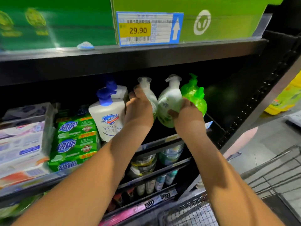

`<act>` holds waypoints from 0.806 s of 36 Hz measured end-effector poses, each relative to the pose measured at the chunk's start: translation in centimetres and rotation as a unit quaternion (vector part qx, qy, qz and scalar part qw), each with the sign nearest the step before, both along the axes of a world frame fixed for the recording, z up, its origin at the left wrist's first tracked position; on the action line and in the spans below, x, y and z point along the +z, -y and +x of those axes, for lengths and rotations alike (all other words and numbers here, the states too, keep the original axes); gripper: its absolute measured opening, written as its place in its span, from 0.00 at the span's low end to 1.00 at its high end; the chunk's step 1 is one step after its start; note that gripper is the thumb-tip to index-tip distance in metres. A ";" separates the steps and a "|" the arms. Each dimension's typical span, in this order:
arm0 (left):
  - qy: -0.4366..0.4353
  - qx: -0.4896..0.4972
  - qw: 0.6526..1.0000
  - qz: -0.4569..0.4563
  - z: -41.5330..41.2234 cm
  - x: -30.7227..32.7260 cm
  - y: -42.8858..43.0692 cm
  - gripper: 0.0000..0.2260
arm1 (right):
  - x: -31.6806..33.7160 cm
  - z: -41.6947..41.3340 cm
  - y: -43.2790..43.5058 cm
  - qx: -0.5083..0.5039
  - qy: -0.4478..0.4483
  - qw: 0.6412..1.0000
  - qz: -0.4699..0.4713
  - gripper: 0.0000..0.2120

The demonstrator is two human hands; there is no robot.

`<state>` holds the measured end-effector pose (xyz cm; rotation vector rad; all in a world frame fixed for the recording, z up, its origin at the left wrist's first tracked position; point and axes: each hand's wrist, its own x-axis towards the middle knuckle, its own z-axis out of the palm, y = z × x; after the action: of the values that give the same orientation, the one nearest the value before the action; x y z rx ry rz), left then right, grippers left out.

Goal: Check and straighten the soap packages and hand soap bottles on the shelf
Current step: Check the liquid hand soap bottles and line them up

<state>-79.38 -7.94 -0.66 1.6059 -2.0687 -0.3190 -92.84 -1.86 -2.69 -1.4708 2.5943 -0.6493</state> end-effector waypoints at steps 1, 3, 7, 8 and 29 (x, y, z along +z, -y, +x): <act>0.002 -0.002 1.000 -0.010 -0.2 -0.1 0.2 0.30 | 0.0 -0.2 -0.5 -0.001 -0.004 1.000 0.001 0.28; 0.006 -0.011 0.999 -0.043 -0.2 -0.6 1.0 0.29 | -0.1 -0.7 -1.1 0.008 -0.003 1.000 -0.019 0.27; 0.010 -0.056 0.998 -0.039 -0.6 -0.4 2.6 0.26 | 0.3 -1.5 -2.4 0.058 0.008 0.997 -0.047 0.27; 0.017 -0.068 0.997 -0.034 -0.8 0.0 3.0 0.26 | 0.4 -1.9 -2.5 0.076 0.018 0.996 -0.053 0.27; -0.092 -0.152 0.983 0.050 -3.2 1.5 6.4 0.26 | 0.4 -1.6 -1.8 0.078 0.052 0.975 -0.203 0.32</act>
<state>-82.57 -14.30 0.84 1.2573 -2.1769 -0.6622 -94.46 -0.04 -2.32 -1.6688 2.3299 -1.2558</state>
